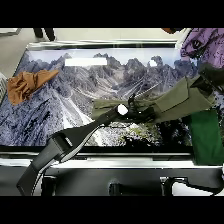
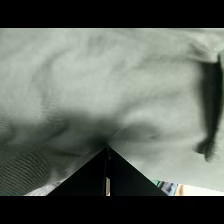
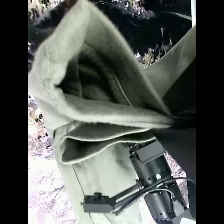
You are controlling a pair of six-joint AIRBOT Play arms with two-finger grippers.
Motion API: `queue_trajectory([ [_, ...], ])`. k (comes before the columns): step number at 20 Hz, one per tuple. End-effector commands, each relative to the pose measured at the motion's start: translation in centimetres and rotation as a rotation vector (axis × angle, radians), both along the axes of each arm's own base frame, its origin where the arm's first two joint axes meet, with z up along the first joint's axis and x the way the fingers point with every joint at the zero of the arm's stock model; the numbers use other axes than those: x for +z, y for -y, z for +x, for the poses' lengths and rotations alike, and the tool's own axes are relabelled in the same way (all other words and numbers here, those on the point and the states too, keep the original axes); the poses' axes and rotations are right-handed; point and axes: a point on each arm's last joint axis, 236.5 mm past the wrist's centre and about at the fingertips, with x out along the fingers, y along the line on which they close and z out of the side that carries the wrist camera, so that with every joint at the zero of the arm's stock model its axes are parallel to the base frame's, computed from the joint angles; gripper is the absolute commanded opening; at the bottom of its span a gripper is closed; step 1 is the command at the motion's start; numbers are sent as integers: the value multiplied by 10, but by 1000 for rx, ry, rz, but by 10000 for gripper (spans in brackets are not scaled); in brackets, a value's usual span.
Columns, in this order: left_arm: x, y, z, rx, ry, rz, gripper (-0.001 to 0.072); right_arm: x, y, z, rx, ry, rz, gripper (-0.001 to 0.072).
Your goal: Fold the clothes and pants, and hang the long-sleeved shirts on hangers.
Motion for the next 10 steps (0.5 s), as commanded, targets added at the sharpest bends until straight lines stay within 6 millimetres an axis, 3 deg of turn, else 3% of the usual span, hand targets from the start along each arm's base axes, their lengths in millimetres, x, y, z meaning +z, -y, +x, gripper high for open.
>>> queue_trajectory([
  [1,1,-16,2,-60,-41,16,13,3,-1,3,-5,19,4,26],
  [2,3,-36,12,-92,-15,59,13,4,-3,5,-11,24,10,26],
  [4,8,-95,39,-145,64,207,13,7,-15,10,-9,37,32,26],
  [7,36,-225,92,-130,169,493,14,10,-49,18,18,51,49,26],
  [10,84,-358,122,-44,196,696,16,15,-105,27,67,76,80,25],
])
